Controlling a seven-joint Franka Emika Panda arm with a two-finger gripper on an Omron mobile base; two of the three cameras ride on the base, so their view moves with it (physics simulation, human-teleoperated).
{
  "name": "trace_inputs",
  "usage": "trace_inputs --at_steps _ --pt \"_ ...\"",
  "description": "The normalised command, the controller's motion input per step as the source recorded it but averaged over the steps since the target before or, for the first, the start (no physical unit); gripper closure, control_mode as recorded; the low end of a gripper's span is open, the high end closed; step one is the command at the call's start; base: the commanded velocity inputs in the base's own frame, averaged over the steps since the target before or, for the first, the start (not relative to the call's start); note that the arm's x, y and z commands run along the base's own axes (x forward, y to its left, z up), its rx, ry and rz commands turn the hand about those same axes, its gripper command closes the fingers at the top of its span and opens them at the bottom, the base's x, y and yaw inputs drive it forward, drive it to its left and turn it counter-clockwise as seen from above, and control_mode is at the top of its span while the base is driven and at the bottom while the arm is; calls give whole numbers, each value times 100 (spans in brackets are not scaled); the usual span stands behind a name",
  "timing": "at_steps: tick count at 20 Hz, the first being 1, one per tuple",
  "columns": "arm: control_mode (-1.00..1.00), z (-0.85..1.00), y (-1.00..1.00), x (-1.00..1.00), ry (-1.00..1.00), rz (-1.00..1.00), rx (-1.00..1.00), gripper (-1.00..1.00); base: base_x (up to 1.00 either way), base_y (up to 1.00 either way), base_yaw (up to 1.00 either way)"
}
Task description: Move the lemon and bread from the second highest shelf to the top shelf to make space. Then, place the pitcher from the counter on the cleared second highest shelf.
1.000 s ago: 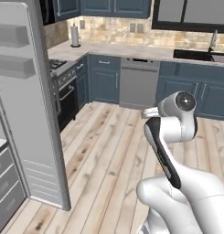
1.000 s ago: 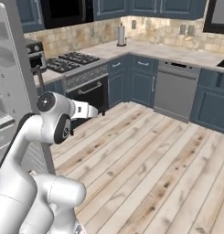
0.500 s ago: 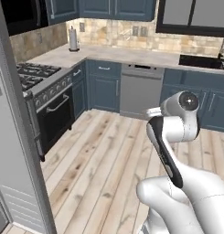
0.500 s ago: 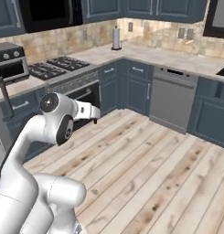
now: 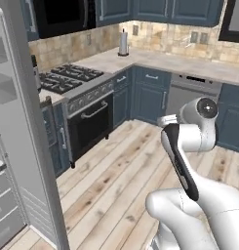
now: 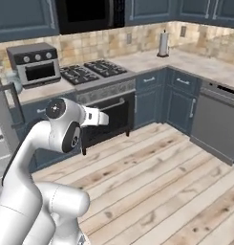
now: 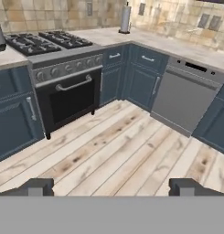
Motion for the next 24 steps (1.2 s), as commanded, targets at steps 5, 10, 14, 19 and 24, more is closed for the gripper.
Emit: trace_inputs --at_steps 5,10,14,19,24 --pt "100 0 0 0 0 0 0 -100 59 -33 50" --pt "100 0 0 0 0 0 0 -100 60 -44 48" --pt "100 0 0 0 0 0 0 -100 63 -46 47" --pt "100 0 0 0 0 0 0 -100 76 -45 50" --pt "100 0 0 0 0 0 0 -100 84 -37 47"
